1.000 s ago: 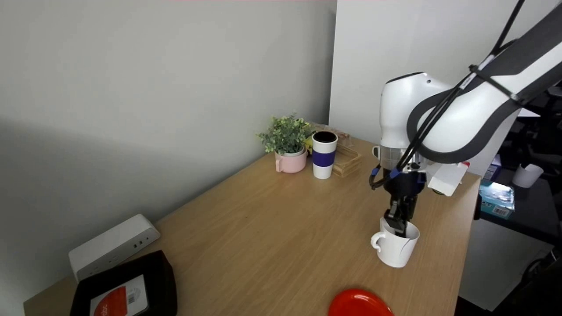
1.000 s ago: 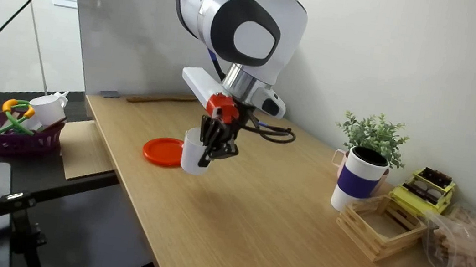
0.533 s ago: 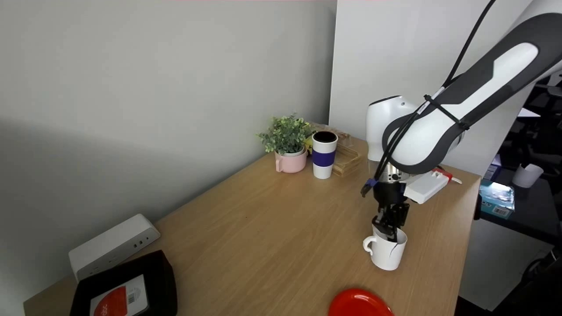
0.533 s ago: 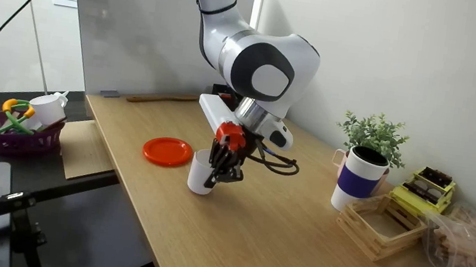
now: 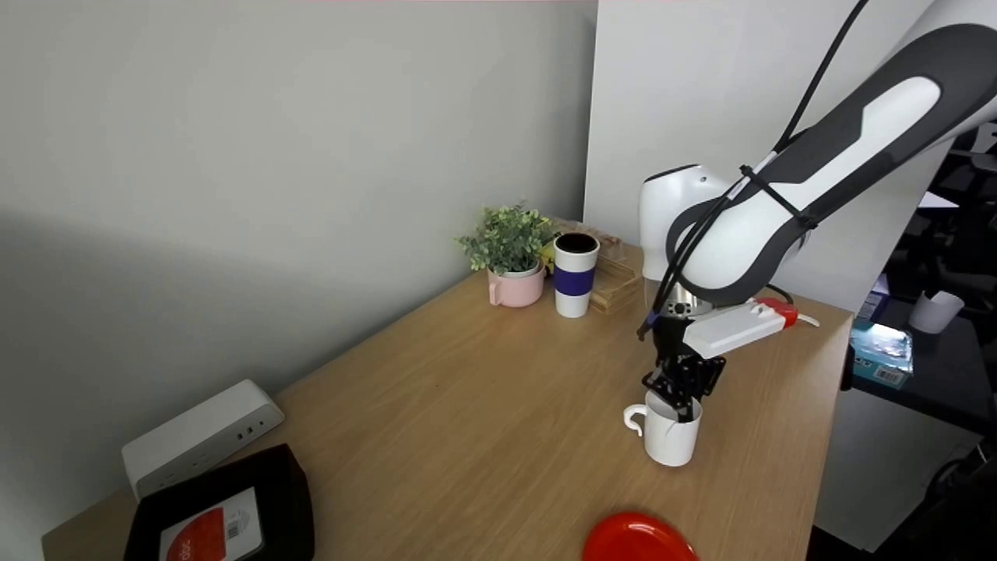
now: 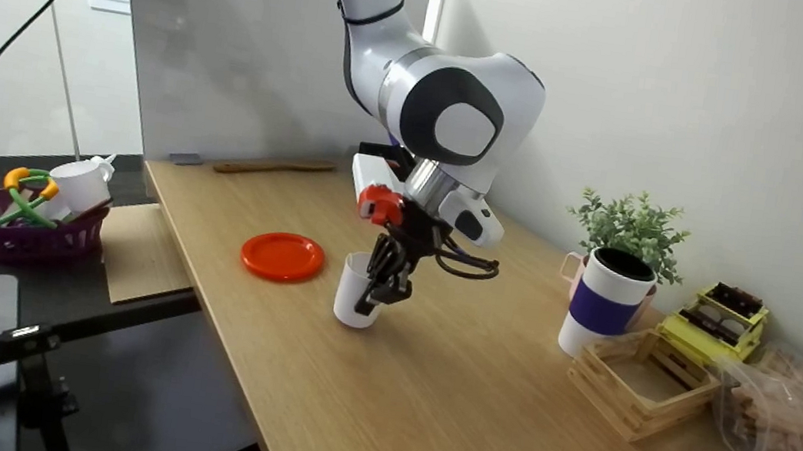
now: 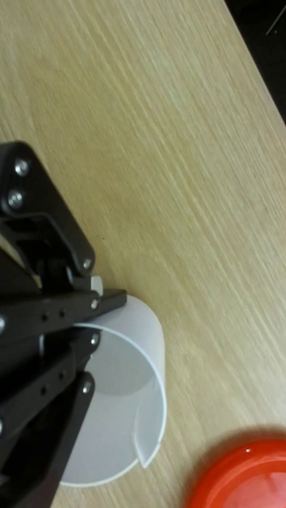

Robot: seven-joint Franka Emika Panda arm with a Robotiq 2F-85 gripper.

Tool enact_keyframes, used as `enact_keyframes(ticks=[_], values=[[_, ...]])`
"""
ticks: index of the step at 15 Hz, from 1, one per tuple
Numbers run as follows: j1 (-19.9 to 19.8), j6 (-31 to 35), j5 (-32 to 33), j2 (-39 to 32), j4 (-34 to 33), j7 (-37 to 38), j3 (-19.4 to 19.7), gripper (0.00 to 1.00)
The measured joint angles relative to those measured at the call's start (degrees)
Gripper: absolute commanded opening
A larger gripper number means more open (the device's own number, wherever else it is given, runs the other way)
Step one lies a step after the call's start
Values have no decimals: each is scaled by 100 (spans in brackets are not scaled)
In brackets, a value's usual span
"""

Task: Put the white mug on the table

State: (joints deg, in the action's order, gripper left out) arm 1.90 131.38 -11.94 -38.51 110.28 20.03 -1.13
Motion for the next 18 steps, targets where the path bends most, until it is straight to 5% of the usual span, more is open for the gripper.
enact_keyframes(ticks=[1,2,4,13,18], values=[[45,-4,0,-1,-11,147,24,0],[84,-10,0,-1,-19,268,46,27],[139,-54,0,-1,-41,439,67,33],[217,-110,0,-4,-116,403,-2,97],[294,412,1,282,364,-487,-381,100]])
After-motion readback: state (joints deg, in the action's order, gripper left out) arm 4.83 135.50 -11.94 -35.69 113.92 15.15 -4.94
